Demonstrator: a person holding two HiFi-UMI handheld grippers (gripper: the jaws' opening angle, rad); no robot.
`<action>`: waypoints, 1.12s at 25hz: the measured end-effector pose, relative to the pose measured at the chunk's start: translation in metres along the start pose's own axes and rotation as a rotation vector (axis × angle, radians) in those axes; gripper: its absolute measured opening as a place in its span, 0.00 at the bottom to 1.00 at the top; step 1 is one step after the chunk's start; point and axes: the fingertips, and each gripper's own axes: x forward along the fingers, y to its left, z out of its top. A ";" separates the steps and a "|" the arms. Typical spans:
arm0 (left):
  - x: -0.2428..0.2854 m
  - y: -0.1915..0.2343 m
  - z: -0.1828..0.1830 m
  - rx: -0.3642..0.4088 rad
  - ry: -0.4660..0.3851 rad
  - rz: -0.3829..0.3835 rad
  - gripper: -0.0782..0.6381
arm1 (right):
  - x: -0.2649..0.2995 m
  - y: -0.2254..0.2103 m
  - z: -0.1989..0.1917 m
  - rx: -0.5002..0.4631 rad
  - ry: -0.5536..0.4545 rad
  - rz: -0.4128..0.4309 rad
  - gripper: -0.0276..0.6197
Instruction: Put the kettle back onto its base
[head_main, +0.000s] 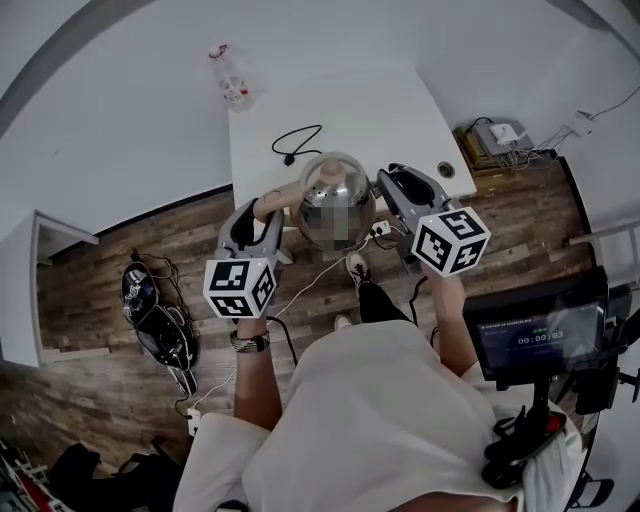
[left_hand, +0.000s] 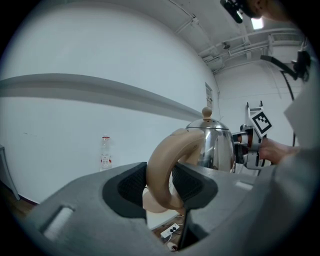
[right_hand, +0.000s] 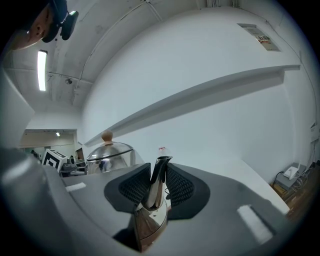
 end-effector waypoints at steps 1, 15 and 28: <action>0.009 0.008 0.003 -0.004 0.005 0.005 0.34 | 0.013 -0.004 0.004 0.003 0.005 0.005 0.19; 0.036 0.028 -0.007 -0.003 0.009 0.090 0.34 | 0.064 -0.028 -0.001 0.008 0.014 0.097 0.19; 0.070 0.043 -0.032 -0.026 0.022 0.159 0.34 | 0.109 -0.058 -0.023 0.012 0.071 0.159 0.19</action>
